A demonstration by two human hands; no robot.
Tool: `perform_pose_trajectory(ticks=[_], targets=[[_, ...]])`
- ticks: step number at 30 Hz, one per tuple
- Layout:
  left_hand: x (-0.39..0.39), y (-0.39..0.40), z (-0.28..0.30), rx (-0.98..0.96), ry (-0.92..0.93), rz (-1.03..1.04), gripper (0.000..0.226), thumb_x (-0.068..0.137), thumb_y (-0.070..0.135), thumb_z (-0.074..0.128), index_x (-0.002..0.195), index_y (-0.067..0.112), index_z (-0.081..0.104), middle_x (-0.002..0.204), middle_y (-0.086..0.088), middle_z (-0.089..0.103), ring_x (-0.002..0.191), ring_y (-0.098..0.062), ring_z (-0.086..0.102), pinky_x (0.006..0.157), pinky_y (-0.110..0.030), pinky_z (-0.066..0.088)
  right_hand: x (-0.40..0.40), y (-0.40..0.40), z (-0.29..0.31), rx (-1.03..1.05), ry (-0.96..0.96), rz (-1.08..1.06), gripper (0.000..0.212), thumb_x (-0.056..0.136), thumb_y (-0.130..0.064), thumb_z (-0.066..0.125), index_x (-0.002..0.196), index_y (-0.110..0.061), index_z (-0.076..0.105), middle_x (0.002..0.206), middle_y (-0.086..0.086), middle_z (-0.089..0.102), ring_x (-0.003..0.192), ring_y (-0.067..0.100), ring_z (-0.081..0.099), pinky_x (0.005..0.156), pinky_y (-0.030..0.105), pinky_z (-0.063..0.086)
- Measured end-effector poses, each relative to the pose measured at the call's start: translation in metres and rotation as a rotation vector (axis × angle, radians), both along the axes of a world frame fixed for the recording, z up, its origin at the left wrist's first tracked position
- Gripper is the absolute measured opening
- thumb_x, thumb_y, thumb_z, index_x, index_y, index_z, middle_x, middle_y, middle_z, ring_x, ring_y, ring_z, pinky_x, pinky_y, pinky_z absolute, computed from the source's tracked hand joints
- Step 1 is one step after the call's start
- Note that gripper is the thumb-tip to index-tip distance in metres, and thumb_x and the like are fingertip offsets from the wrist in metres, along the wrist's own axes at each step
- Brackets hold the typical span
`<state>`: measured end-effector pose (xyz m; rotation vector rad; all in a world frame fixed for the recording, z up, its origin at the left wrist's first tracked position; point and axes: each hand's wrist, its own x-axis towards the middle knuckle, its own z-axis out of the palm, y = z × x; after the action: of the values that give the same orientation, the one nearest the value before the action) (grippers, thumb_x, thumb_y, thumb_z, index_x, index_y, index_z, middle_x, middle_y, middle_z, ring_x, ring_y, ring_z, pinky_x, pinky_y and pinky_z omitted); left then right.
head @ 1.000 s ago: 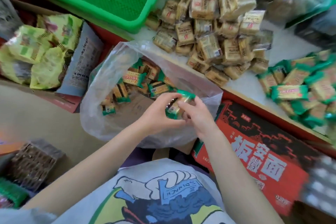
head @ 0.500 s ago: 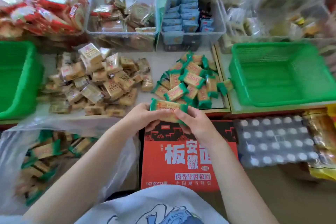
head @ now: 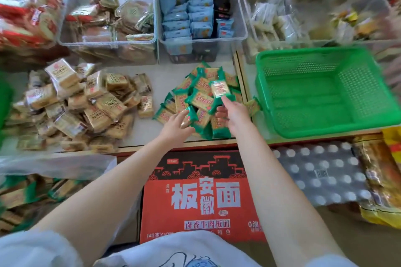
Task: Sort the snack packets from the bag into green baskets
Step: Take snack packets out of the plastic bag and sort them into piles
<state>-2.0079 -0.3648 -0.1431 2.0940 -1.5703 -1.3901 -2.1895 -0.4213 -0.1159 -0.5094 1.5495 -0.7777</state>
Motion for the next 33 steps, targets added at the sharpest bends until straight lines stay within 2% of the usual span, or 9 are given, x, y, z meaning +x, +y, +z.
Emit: perform_pose_trajectory(ticks=[4, 8, 13, 16, 19, 22, 27, 29, 33], targets=[[0.000, 0.001, -0.011, 0.006, -0.028, -0.030, 0.068, 0.094, 0.035, 0.061, 0.155, 0.030, 0.032, 0.164, -0.004, 0.023, 0.151, -0.028, 0.019, 0.122, -0.049, 0.021, -0.004, 0.011, -0.019, 0.111, 0.057, -0.019, 0.022, 0.101, -0.027, 0.059, 0.107, -0.007, 0.066, 0.080, 0.004, 0.067, 0.060, 0.013, 0.061, 0.052, 0.022, 0.050], [0.008, 0.013, -0.002, -0.054, 0.081, 0.007, 0.060, 0.096, 0.033, 0.061, 0.151, 0.027, 0.039, 0.159, -0.001, 0.035, 0.145, -0.021, 0.032, 0.116, -0.039, 0.028, 0.011, 0.044, -0.010, 0.028, 0.082, 0.028, 0.024, 0.100, -0.033, 0.059, 0.106, -0.011, 0.069, 0.086, 0.003, 0.070, 0.068, 0.012, 0.063, 0.060, 0.026, 0.051], [0.069, 0.091, 0.010, -0.334, 0.051, 0.401, 0.020, 0.095, 0.015, 0.056, 0.108, 0.016, 0.072, 0.109, 0.002, 0.069, 0.101, -0.015, 0.060, 0.087, -0.028, 0.044, 0.089, 0.101, 0.002, -0.016, 0.007, 0.339, 0.021, 0.102, -0.030, 0.057, 0.103, -0.010, 0.065, 0.084, 0.005, 0.069, 0.066, 0.015, 0.065, 0.060, 0.027, 0.052], [0.148, 0.172, -0.014, -0.231, -0.116, 0.617, 0.020, 0.097, 0.020, 0.052, 0.099, 0.019, 0.071, 0.095, 0.006, 0.070, 0.093, -0.016, 0.061, 0.074, -0.030, 0.040, 0.163, 0.147, -0.015, 0.085, 0.011, 0.630, 0.014, 0.103, -0.022, 0.055, 0.104, -0.009, 0.060, 0.085, 0.009, 0.066, 0.063, 0.016, 0.063, 0.056, 0.025, 0.051], [0.235, 0.262, -0.064, 0.133, -0.309, 0.615, 0.028, 0.099, 0.030, 0.050, 0.116, 0.015, 0.067, 0.116, -0.005, 0.067, 0.107, -0.027, 0.060, 0.078, -0.032, 0.042, 0.240, 0.193, -0.041, 0.205, -0.013, 0.875, 0.008, 0.102, -0.017, 0.056, 0.103, -0.010, 0.059, 0.083, 0.006, 0.066, 0.061, 0.014, 0.064, 0.054, 0.022, 0.052], [0.297, 0.335, -0.105, 0.416, -0.303, 0.601, 0.046, 0.102, 0.042, 0.045, 0.136, 0.013, 0.056, 0.137, -0.016, 0.058, 0.125, -0.033, 0.054, 0.098, -0.039, 0.044, 0.309, 0.228, -0.071, 0.347, -0.031, 0.965, 0.011, 0.102, -0.014, 0.056, 0.110, -0.006, 0.057, 0.083, 0.007, 0.066, 0.064, 0.017, 0.064, 0.055, 0.025, 0.054], [0.339, 0.379, -0.148, 0.457, -0.022, 0.712, 0.064, 0.100, 0.063, 0.032, 0.152, 0.027, 0.039, 0.161, -0.004, 0.034, 0.147, -0.027, 0.032, 0.120, -0.038, 0.025, 0.391, 0.249, -0.128, 0.457, 0.008, 0.779, 0.030, 0.100, -0.012, 0.059, 0.128, -0.001, 0.056, 0.102, 0.012, 0.065, 0.081, 0.021, 0.065, 0.062, 0.032, 0.056], [0.340, 0.383, -0.153, 0.431, -0.010, 0.680, 0.066, 0.099, 0.065, 0.030, 0.153, 0.027, 0.038, 0.164, -0.002, 0.028, 0.149, -0.024, 0.025, 0.122, -0.038, 0.018, 0.416, 0.247, -0.148, 0.510, -0.020, 0.662, 0.036, 0.101, -0.015, 0.057, 0.135, -0.002, 0.054, 0.119, 0.017, 0.064, 0.106, 0.027, 0.066, 0.066, 0.033, 0.056], [0.340, 0.383, -0.142, 0.420, -0.004, 0.534, 0.061, 0.103, 0.057, 0.029, 0.157, 0.029, 0.027, 0.167, 0.004, 0.012, 0.153, -0.019, 0.011, 0.123, -0.039, 0.013, 0.458, 0.245, -0.174, 0.631, -0.133, 0.479, 0.042, 0.105, -0.022, 0.049, 0.143, -0.003, 0.044, 0.139, 0.021, 0.053, 0.135, 0.033, 0.049, 0.097, 0.042, 0.046]])
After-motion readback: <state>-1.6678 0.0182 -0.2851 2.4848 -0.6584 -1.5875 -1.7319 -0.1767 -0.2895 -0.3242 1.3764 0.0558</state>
